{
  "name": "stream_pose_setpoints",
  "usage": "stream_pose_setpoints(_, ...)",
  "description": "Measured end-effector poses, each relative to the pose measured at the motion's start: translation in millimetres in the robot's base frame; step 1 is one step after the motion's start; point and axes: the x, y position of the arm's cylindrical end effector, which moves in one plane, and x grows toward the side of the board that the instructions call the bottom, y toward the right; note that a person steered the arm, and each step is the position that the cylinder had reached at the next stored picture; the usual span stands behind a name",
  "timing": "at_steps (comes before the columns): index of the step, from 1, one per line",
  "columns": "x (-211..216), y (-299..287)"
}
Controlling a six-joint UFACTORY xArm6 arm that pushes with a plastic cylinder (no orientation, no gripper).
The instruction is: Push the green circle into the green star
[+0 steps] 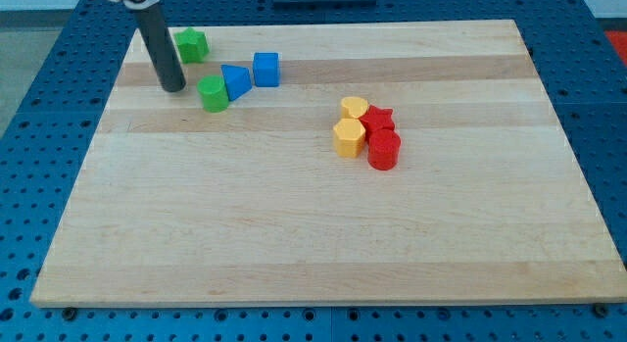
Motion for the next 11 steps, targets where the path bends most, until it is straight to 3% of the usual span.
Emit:
stream_pose_setpoints(1, 24, 2)
stream_pose_setpoints(3, 39, 74)
stream_pose_setpoints(8, 1, 78)
stream_pose_setpoints(11, -9, 46)
